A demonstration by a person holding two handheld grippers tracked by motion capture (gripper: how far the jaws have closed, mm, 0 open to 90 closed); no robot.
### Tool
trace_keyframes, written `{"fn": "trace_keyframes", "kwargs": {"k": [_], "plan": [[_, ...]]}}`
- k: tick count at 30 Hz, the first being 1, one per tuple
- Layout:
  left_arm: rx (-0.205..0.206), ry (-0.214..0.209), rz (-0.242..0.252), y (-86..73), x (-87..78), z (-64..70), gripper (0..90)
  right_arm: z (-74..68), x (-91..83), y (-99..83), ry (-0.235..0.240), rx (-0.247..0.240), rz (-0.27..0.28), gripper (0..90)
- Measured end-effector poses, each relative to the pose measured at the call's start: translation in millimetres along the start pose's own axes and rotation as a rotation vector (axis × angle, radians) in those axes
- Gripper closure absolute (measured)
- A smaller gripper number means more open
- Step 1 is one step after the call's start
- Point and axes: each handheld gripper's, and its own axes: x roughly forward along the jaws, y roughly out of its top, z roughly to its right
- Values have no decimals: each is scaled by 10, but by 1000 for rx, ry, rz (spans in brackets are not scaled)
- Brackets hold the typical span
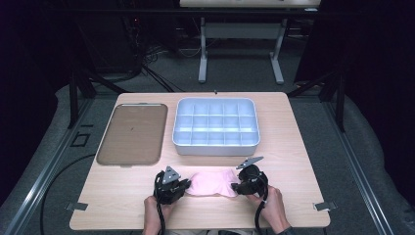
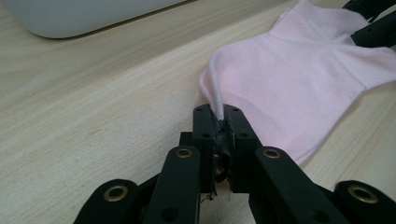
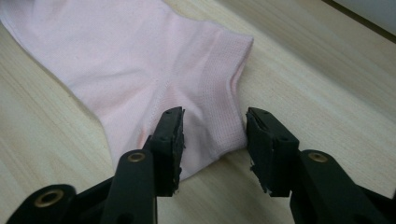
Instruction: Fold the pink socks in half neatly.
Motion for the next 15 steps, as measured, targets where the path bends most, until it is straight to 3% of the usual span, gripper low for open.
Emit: {"fn": "trace_keyframes", "kwargs": {"k": [5, 15], "plan": [[2, 0, 0, -1, 0, 1, 842, -13, -3, -3, -22, -14, -4, 601], [3, -6, -2, -1, -2, -3, 842, -31, 2, -20, 21, 9, 14, 758]]}}
